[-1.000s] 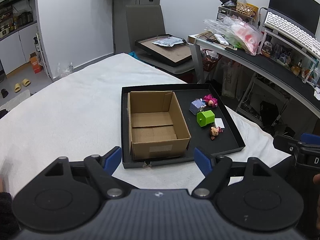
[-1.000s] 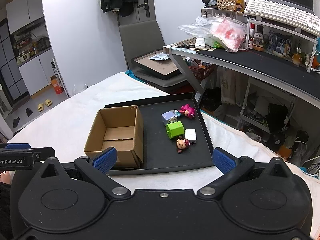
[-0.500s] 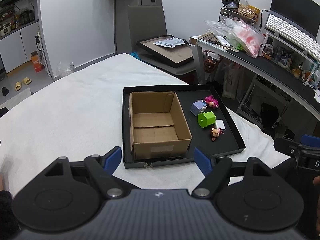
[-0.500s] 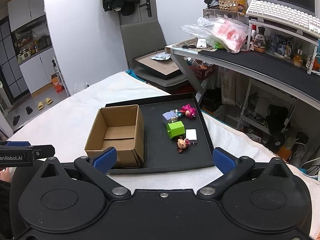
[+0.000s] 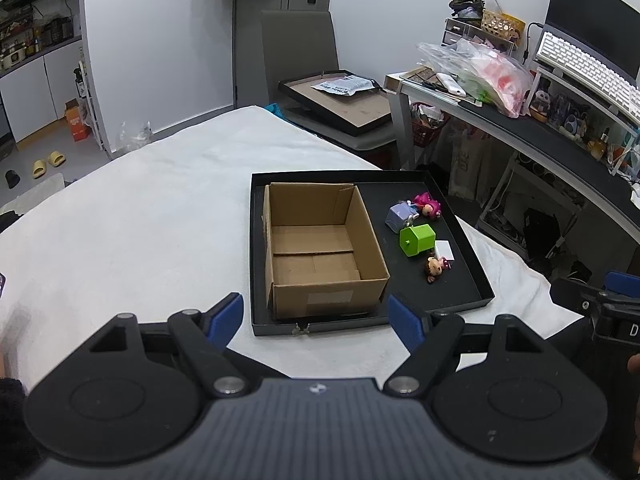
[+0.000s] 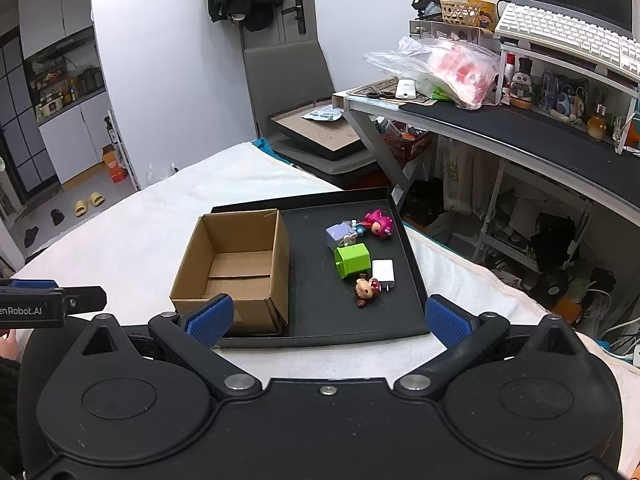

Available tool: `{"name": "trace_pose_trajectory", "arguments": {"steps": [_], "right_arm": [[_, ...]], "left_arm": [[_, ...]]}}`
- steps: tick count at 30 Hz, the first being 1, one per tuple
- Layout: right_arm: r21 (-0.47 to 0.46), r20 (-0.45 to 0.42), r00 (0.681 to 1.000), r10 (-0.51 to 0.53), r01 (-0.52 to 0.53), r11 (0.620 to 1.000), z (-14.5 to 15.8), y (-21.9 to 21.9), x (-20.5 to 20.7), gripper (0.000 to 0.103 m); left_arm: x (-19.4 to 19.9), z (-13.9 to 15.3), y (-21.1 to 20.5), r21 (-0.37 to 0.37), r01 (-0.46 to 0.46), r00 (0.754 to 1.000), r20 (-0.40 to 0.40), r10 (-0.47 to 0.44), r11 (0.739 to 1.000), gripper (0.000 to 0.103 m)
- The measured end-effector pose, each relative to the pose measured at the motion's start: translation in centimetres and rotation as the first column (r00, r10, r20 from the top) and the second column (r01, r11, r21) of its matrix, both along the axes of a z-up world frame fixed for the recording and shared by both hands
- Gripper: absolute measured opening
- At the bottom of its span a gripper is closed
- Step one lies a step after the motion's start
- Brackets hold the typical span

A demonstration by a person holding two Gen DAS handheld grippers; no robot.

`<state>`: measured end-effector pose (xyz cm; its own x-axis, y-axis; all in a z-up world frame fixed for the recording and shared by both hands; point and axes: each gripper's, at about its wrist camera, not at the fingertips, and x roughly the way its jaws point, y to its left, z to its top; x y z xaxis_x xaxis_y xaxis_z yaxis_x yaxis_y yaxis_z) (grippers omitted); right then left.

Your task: Organize rigid objects

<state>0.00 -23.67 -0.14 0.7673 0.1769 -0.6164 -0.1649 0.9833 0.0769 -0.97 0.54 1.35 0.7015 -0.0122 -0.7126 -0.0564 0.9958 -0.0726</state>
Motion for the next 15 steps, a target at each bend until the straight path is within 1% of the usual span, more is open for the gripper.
{"name": "trace_pose_trajectory", "arguments": {"steps": [15], "right_arm": [[0.003, -0.001, 1.0, 0.008, -0.008, 1.0, -0.17, 0.02, -0.09, 0.103]], "left_arm": [[-0.05, 0.07, -0.02, -0.001, 0.002, 1.0, 0.002, -0.002, 1.0, 0.078]]}}
